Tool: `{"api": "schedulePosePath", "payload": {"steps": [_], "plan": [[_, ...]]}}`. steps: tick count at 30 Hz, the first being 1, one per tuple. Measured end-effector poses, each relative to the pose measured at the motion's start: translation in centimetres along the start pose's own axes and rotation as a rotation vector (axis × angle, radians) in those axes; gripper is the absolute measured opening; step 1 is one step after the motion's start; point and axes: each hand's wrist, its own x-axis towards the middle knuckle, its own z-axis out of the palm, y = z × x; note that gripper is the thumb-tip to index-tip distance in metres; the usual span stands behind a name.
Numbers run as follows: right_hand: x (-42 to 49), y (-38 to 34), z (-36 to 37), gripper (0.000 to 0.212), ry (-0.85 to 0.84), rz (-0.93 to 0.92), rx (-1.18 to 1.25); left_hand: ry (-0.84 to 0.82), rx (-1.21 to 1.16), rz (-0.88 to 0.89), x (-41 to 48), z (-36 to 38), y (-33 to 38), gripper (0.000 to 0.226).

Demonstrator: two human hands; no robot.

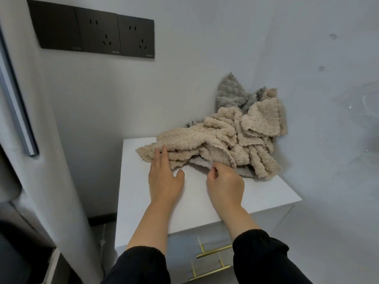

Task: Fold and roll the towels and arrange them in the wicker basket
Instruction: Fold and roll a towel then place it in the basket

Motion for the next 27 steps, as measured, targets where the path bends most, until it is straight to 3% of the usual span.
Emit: {"api": "schedulePosePath", "payload": {"steps": [5, 7, 10, 14, 16, 19, 21, 23, 25, 27], "plan": [[0.5, 0.0, -2.0, 0.006, 0.226, -0.050, 0.182, 0.054, -0.051, 0.035, 0.0, 0.0, 0.4, 0.086], [1.1, -0.2, -2.6, 0.012, 0.297, -0.085, 0.218, 0.077, -0.098, 0.061, 0.0, 0.1, 0.5, 0.087], [1.1, -0.8, -3.1, 0.018, 0.277, -0.094, 0.247, 0.079, -0.111, 0.085, -0.1, 0.3, 0.7, 0.087], [0.6, -0.8, -3.3, 0.042, 0.218, 0.011, 0.227, 0.074, -0.124, 0.149, -0.5, 0.5, 1.6, 0.085], [0.7, -0.4, -3.1, 0.049, 0.120, 0.029, 0.145, 0.053, -0.113, 0.185, -0.7, 0.8, 2.0, 0.071], [0.4, 0.3, -2.6, 0.057, -0.034, 0.005, 0.067, 0.034, -0.164, 0.196, -0.6, 0.5, 2.8, 0.025], [0.3, 0.8, -2.7, 0.060, -0.066, -0.051, 0.093, 0.084, -0.241, 0.149, -0.5, -0.5, 3.9, 0.023], [0.5, 1.0, -3.1, 0.061, -0.047, -0.093, 0.148, 0.271, -0.357, 0.009, 0.3, -2.2, 4.8, 0.036], [0.7, 0.9, -3.3, 0.060, -0.030, -0.111, 0.179, 0.473, -0.625, -0.193, 1.5, -4.2, 4.6, 0.041], [0.6, 0.7, -3.5, 0.062, -0.072, -0.121, 0.145, 0.527, -0.915, -0.313, 2.5, -6.2, 4.0, 0.033]]}}
